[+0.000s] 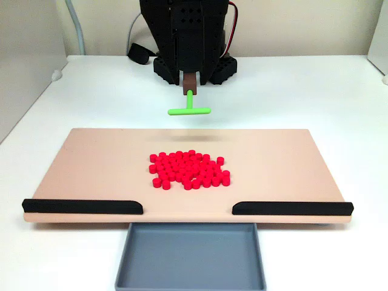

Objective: Push granules from bottom to the grey container

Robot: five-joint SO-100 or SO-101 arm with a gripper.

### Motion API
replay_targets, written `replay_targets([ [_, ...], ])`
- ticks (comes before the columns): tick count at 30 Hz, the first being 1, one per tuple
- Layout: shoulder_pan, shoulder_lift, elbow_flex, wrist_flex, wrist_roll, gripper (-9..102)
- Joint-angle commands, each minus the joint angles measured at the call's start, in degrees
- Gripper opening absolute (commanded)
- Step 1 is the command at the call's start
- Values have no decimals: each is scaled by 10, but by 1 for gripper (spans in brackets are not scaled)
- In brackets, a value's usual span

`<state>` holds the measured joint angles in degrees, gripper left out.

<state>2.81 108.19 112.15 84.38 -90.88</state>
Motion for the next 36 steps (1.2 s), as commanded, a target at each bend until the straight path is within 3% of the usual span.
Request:
replay_targets([
  [1, 3, 10, 8, -12, -4, 0],
  [20, 10, 0, 67, -109, 6, 0],
  [36, -10, 6, 91, -112, 9, 0],
])
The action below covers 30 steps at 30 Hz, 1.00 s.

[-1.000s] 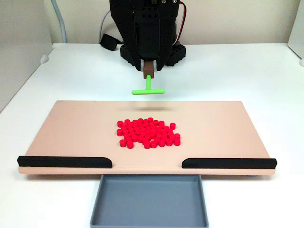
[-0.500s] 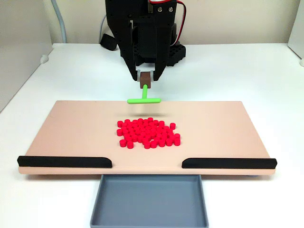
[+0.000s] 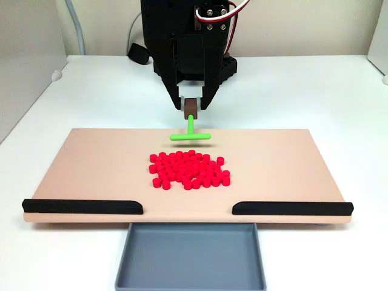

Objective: Push granules from bottom to the grey container

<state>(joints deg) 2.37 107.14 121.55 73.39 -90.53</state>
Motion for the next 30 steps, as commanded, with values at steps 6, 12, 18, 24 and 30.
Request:
replay_targets([
  [6, -7, 13, -3, -2, 7, 0],
  [12, -8, 4, -3, -2, 11, 0],
  [18, -8, -3, -3, -2, 13, 0],
  [24, -8, 0, 8, -17, 10, 0],
  [30, -4, 4, 21, -30, 11, 0],
])
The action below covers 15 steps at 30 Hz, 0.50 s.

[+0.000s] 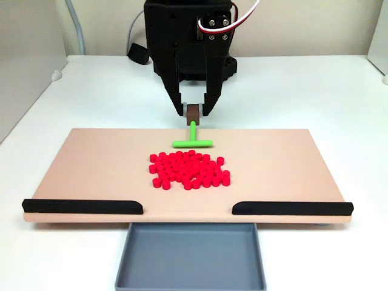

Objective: Push granules from bottom to the grey container

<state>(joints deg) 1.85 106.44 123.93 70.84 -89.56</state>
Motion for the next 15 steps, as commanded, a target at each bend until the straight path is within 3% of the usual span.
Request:
replay_targets([
  [1, 1, 10, -3, -6, 2, 0],
  [15, -1, -12, -3, -29, 6, 0],
])
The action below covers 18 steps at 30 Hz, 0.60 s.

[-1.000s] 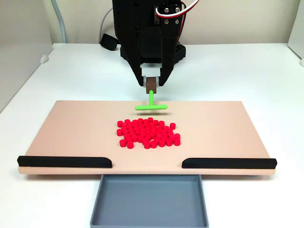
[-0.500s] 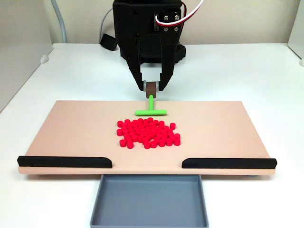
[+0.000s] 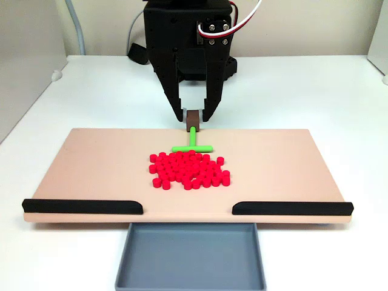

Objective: Push granules from bottom to the grey container

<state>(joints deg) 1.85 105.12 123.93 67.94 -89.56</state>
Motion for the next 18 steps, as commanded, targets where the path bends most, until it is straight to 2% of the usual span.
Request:
replay_targets([
  [1, -2, -1, -4, 0, 6, 0],
  [18, -1, -12, -12, 0, 3, 0],
])
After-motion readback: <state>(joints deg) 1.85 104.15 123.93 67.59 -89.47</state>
